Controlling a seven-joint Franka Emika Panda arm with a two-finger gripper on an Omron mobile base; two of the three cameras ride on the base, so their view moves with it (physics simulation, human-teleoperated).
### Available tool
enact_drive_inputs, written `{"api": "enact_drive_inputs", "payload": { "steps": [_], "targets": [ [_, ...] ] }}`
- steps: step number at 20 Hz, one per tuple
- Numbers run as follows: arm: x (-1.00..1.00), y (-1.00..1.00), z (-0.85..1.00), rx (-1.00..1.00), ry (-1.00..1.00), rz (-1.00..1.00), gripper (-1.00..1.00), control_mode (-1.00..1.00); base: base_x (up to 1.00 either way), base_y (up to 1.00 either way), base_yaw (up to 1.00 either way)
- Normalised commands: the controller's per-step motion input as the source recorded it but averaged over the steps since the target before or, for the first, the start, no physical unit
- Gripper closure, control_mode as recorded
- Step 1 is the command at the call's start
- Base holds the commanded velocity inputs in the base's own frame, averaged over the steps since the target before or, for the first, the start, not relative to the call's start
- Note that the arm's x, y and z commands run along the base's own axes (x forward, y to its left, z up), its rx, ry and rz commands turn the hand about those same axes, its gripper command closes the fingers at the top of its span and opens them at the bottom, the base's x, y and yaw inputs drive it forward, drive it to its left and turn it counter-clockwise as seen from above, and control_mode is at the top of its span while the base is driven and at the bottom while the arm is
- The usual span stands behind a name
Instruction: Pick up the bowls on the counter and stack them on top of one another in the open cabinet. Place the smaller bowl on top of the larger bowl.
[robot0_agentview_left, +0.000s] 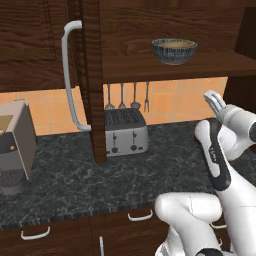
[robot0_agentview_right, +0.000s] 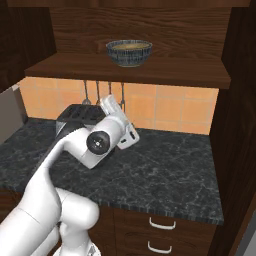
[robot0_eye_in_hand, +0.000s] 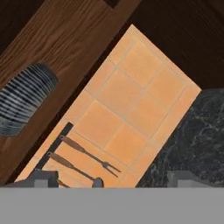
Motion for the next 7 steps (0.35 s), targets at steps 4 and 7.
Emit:
{"api": "enact_drive_inputs", "payload": {
  "steps": [4, 7],
  "targets": [
    [-0.64, -0.24, 0.9, 0.13, 0.0, -0.2, -1.0, -1.0, 0.0, 0.0, 0.0],
    [-0.1, -0.29, 0.18, 0.03, 0.03, -0.06, -1.0, -1.0, 0.0, 0.0, 0.0]
  ]
}}
